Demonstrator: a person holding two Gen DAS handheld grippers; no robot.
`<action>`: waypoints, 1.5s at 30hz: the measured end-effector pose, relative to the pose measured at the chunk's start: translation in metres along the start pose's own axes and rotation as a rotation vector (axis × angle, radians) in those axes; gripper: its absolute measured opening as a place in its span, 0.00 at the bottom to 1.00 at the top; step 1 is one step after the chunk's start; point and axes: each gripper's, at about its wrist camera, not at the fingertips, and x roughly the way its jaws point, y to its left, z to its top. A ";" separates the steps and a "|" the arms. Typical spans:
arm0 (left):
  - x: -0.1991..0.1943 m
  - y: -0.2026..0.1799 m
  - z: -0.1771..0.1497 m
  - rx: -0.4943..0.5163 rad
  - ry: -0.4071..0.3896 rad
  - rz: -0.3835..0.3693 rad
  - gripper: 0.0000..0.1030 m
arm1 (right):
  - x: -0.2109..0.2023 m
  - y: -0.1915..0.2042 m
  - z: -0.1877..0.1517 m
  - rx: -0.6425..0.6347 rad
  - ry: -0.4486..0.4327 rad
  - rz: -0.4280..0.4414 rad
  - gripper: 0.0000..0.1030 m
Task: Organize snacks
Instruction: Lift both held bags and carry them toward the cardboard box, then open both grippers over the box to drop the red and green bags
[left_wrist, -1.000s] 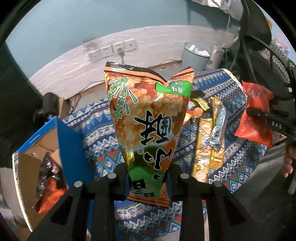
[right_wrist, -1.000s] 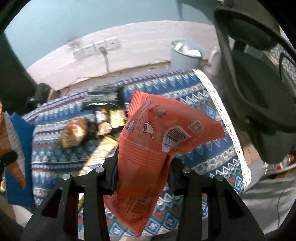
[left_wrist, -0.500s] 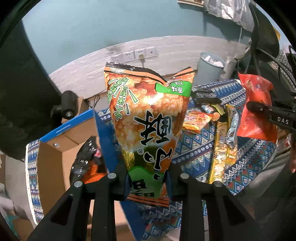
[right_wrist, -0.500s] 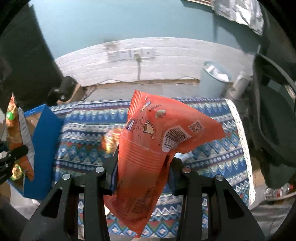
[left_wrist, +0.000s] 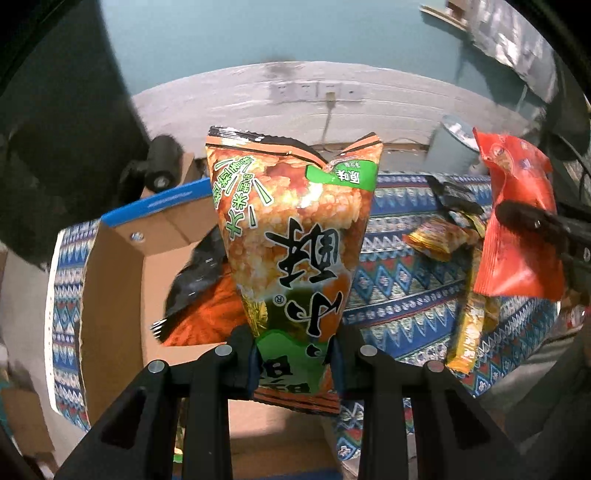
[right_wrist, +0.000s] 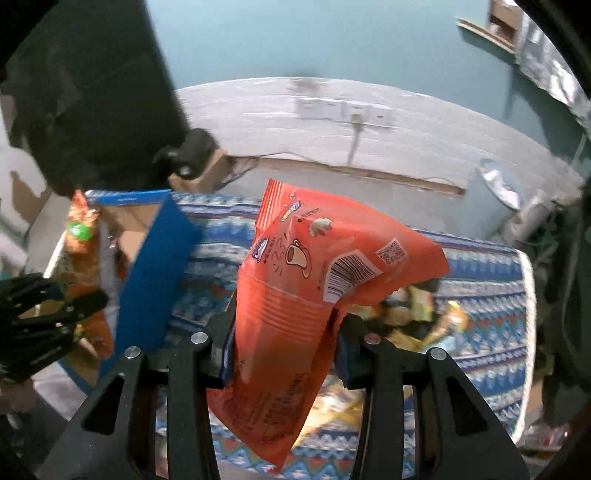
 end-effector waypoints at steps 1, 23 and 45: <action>0.001 0.006 0.000 -0.017 0.003 0.002 0.29 | 0.002 0.007 0.002 -0.012 0.004 0.008 0.39; -0.009 0.102 -0.031 -0.199 0.020 0.117 0.29 | 0.052 0.161 0.041 -0.389 0.066 0.125 0.39; -0.034 0.121 -0.042 -0.218 -0.013 0.249 0.67 | 0.072 0.220 0.043 -0.540 0.109 0.277 0.60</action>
